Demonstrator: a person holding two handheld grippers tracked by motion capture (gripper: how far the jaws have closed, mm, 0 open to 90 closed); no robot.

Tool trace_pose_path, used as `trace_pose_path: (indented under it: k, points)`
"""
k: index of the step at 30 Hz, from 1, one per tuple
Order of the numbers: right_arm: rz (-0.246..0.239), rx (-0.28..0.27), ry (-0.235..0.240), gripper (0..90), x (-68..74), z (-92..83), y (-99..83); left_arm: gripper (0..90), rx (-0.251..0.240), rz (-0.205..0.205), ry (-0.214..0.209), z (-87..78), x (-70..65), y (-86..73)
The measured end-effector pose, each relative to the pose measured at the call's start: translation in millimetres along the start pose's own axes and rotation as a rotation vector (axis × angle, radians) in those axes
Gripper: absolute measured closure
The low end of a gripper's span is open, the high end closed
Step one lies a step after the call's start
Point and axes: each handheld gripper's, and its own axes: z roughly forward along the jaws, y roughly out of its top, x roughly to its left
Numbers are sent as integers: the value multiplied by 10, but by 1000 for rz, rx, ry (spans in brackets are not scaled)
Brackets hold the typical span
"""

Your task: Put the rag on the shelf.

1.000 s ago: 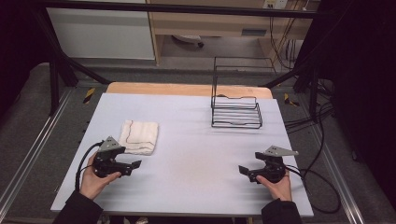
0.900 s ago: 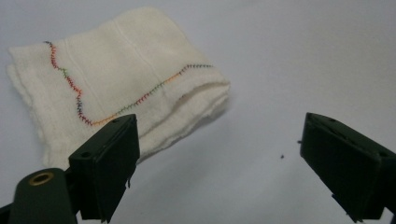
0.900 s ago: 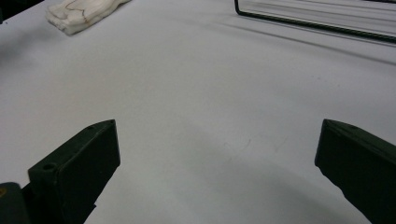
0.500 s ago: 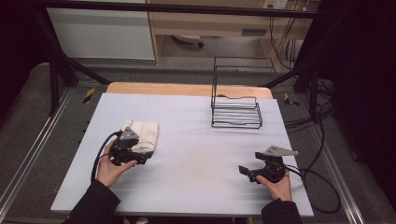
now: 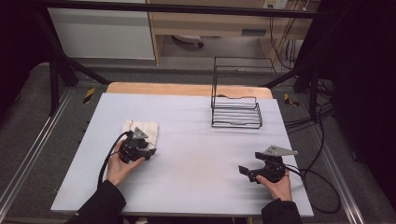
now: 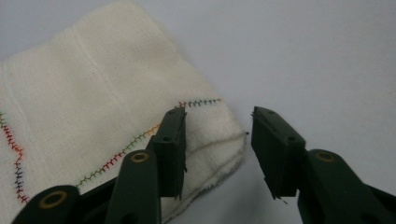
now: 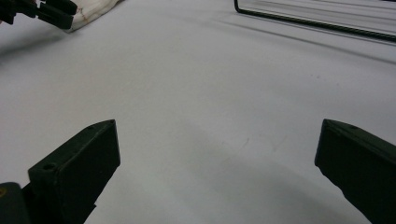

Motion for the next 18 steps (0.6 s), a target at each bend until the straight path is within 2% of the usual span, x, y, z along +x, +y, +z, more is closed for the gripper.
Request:
trace_pose_path:
  k: [6,7,10,12,15,18]
  points:
    - [-1,2,0,6,0,-2,-1,656,6,-11,14,15,-3,-10]
    - [-3,0,1,6,-2,-3,-1,699,8,-7,19,15,-8,-8]
    - [-2,1,-1,6,-5,-2,0,753,10,-3,25,12,-12,-6]
    - [1,1,1,7,-2,1,0,801,10,-15,21,10,-15,-6]
    - [-3,3,1,7,-3,4,-1,825,13,-10,24,8,-18,-3]
    - [-2,1,2,7,-4,2,0,838,8,-34,19,2,-10,-2]
